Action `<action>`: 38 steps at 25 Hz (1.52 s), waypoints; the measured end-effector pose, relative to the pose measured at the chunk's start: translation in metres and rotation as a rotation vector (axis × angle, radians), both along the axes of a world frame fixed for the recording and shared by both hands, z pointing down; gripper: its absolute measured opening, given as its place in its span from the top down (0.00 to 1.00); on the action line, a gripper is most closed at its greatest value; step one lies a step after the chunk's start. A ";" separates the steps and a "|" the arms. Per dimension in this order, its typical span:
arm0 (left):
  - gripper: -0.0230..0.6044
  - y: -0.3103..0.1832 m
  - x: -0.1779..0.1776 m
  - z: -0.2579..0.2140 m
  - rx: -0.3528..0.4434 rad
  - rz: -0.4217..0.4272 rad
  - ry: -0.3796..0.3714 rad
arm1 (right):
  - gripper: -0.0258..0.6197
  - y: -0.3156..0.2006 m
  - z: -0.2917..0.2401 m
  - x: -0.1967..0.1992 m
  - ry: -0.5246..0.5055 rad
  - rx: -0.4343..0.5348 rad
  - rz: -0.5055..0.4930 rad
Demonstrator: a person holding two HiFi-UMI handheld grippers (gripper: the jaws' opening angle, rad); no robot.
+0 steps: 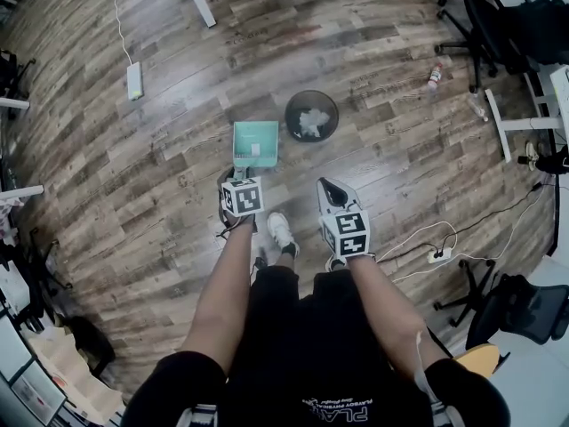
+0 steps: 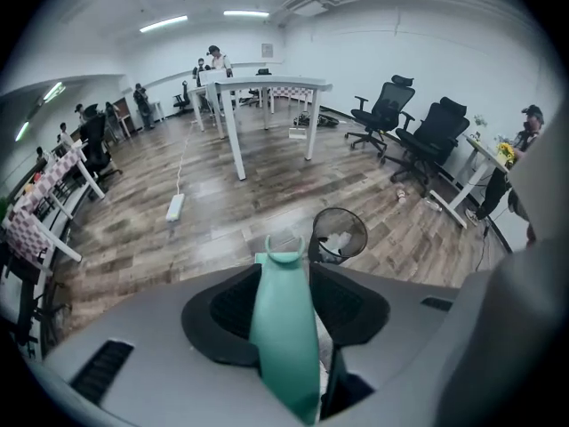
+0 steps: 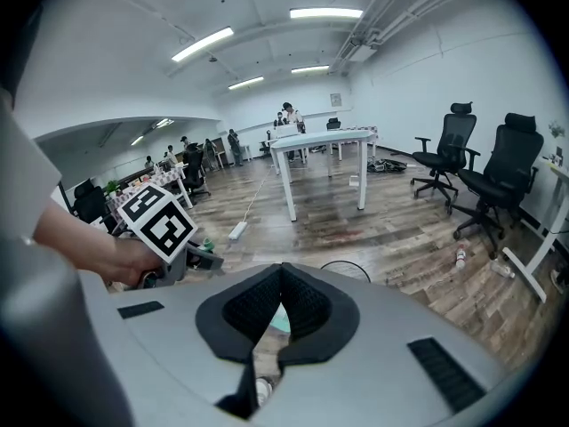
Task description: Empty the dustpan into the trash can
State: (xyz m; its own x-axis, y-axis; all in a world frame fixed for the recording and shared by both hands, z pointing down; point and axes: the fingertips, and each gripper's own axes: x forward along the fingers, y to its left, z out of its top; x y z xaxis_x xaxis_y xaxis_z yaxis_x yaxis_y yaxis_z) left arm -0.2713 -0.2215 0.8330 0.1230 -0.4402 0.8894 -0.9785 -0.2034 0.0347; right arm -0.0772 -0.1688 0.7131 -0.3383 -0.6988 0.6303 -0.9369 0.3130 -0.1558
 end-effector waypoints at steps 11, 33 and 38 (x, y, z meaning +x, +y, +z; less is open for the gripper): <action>0.62 0.013 0.004 -0.076 0.158 0.030 0.027 | 0.93 0.005 -0.028 0.004 0.003 0.049 -0.008; 0.91 0.102 0.073 -0.296 0.583 0.042 0.103 | 0.93 0.058 -0.168 0.048 -0.077 0.337 -0.078; 0.93 0.135 0.103 -0.321 0.632 0.039 0.134 | 0.93 0.077 -0.196 0.063 -0.086 0.413 -0.104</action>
